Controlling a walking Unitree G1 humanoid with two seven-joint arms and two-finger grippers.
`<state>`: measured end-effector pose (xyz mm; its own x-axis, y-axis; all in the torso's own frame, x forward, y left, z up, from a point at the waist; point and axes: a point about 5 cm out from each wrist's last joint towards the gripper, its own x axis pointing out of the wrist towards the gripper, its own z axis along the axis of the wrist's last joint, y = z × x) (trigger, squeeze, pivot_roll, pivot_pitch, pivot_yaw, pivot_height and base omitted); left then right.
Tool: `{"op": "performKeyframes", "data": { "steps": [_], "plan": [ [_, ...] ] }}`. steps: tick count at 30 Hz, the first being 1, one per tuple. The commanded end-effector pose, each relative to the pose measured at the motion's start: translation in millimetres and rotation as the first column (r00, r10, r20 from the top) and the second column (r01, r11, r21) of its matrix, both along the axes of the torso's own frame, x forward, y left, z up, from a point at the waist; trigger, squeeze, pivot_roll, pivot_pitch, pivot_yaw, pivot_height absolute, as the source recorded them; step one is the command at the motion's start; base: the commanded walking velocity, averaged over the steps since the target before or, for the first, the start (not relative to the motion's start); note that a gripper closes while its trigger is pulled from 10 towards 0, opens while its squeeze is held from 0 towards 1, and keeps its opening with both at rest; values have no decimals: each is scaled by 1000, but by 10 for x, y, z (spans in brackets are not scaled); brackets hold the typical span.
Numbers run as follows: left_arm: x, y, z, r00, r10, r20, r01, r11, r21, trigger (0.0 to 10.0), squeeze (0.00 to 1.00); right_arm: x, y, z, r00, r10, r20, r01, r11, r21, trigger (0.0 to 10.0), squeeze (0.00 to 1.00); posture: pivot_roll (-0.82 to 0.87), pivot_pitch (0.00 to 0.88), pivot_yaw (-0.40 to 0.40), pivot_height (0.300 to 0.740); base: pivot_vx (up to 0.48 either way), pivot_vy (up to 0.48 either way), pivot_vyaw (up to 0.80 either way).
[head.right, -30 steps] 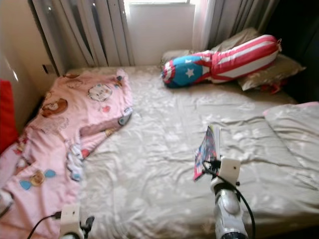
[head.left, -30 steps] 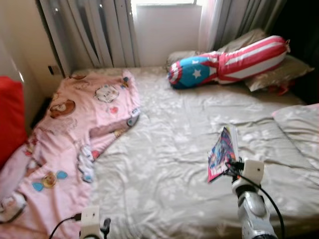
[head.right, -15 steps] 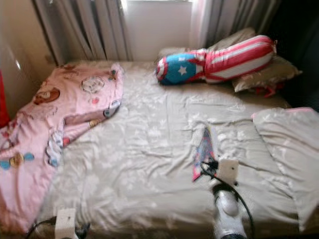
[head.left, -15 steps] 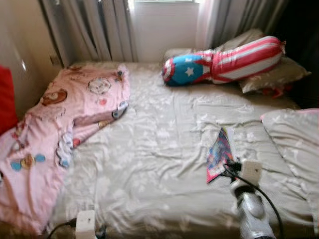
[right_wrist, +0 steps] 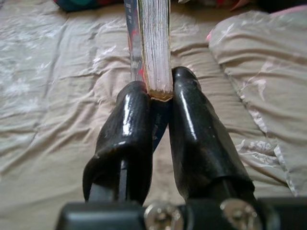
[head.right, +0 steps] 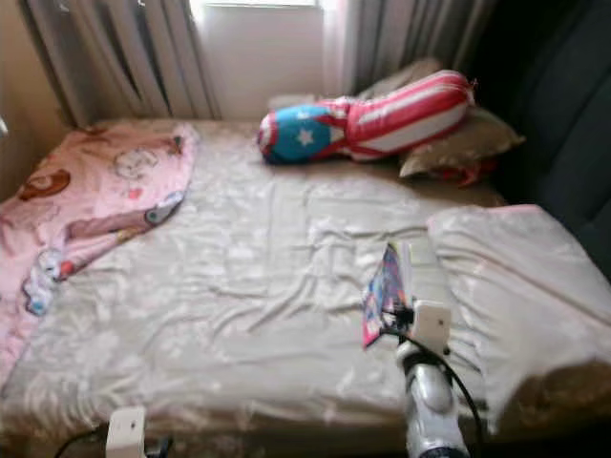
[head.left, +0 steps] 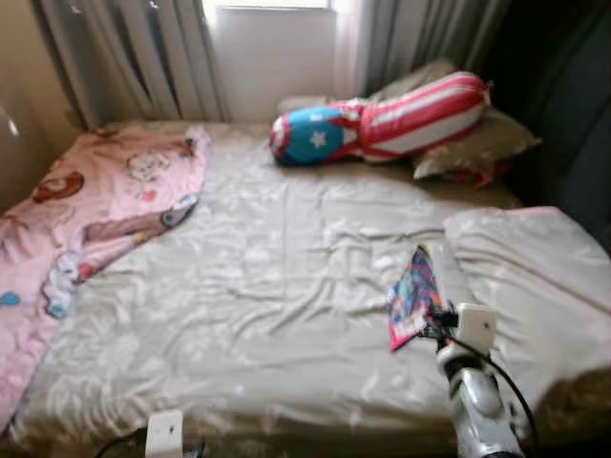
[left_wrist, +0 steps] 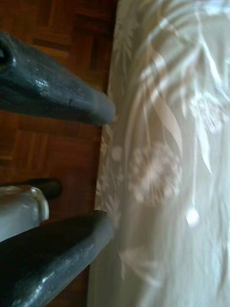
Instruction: Clean up the room
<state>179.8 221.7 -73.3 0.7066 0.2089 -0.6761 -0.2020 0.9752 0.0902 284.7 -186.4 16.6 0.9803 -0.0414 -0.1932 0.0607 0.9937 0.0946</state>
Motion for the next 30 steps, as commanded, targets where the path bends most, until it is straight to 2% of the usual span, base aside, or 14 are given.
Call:
{"op": "performKeyframes", "data": {
  "steps": [1, 15, 30],
  "plan": [
    [-32, -3, -18, 1000, 4, -11, -4, 1000, -4, 10000, 0, 55, -37, 83, 999, -2, 37, 2, 1000, -15, 10000, 0, -84, 0, -8, 729, 0, 0, 0],
    [-42, -28, -35, 1000, 9, -24, -10, 999, -38, 10000, 0, 47, -66, 64, 999, -27, 25, 27, 1000, -12, 10000, 0, -84, 0, -6, 729, 0, 0, 0],
    [-72, -6, -52, 999, 6, -49, -8, 999, -40, 10000, 0, 33, -81, 29, 999, -46, -1, 46, 999, -25, 10000, 0, -77, 0, -4, 729, 314, 0, 0]
  ]
}}
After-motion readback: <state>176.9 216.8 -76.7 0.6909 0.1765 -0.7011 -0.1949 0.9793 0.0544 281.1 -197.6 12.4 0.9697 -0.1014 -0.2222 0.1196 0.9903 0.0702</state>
